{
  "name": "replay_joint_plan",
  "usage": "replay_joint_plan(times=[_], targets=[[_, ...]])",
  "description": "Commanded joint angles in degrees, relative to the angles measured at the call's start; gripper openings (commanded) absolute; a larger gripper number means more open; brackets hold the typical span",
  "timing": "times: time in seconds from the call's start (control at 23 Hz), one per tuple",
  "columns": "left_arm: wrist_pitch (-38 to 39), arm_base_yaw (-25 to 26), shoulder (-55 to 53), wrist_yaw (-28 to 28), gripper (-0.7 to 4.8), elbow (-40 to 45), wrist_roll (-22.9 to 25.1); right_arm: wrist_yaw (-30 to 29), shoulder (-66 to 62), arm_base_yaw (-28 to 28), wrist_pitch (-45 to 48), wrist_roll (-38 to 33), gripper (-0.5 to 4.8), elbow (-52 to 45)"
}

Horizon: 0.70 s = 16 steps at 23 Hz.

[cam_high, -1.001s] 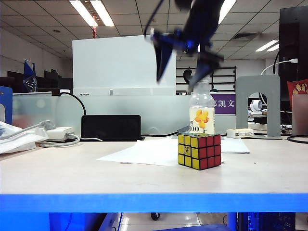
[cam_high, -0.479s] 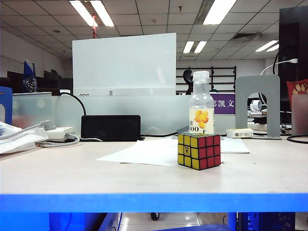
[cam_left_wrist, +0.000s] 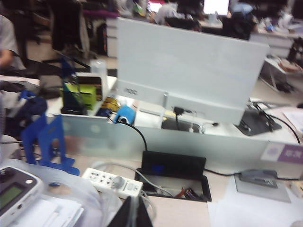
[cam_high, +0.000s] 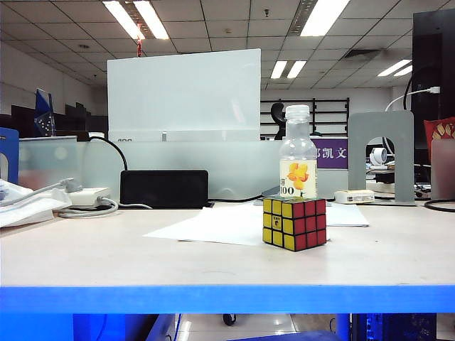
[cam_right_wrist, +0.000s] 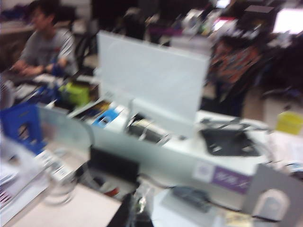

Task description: Rotate the Rubik's Cube so that the bottom side is facing up.

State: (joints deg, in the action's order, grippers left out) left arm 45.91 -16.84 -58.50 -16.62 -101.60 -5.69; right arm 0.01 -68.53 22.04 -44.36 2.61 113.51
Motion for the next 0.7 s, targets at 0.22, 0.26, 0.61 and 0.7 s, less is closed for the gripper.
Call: replay_joint_plan(times=[0.22,0.26,0.61,0.7], targets=[[0.13,-0.04,23.69,-0.72,0.16,20.35,-0.37,1.68,22.08,-6.12,3.56,0.57,-0.07,-21.49],[-1.64,-0.07,29.79,-1.70,0.16,26.18,-0.98,2.47,28.06,-6.23,5.66,0.59,-0.07,-27.04],[-6.80,-0.07,58.07,-1.16,0.15,54.95,-5.68,2.97,64.17,-6.27,25.97,-12.13,-0.07,-71.08],[-10.36,-0.15,57.75,-1.01,-0.06,57.99,-4.52,-0.72,68.39,-6.29,38.58,-12.09,-0.07,-82.07]])
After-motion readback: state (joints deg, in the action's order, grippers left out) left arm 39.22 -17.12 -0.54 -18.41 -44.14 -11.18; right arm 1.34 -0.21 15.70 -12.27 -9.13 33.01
